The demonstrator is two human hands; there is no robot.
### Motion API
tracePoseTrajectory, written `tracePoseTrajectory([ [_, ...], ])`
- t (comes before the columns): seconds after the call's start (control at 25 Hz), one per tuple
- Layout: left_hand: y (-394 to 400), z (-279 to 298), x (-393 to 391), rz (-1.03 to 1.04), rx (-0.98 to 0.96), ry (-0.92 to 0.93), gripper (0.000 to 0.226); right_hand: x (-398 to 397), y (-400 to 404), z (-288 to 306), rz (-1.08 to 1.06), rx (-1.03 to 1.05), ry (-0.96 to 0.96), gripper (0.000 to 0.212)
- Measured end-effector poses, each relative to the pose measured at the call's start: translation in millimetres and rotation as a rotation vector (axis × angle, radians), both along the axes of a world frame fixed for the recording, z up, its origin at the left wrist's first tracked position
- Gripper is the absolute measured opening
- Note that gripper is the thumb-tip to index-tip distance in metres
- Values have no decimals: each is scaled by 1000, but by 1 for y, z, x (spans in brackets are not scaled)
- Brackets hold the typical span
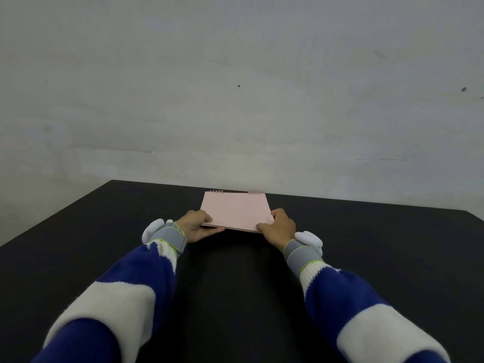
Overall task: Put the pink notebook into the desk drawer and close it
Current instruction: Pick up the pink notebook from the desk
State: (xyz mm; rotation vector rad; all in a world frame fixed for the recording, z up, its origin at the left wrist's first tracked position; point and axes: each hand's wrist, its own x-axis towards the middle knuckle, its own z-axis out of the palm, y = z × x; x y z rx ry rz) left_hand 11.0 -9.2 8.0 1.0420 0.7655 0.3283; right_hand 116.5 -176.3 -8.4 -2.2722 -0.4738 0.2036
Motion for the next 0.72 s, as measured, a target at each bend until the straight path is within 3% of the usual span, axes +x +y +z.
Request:
tracePoseTrajectory([
  [0.16, -4, 3, -7, -38, -33, -18, 37, -3, -2, 3, -40, 19, -18, 48],
  [0.44, -9, 13, -26, -69, -111, -68, 45, -6, -9, 13, -96, 106, 78, 52],
  [0.6, -16, 19, -38, -101, -185, -116, 46, -7, -10, 17, -146, 330, 352, 50],
  [0.72, -19, 19, -45, -116, -228, -124, 43, -8, -13, 19, -136, 507, 553, 30],
])
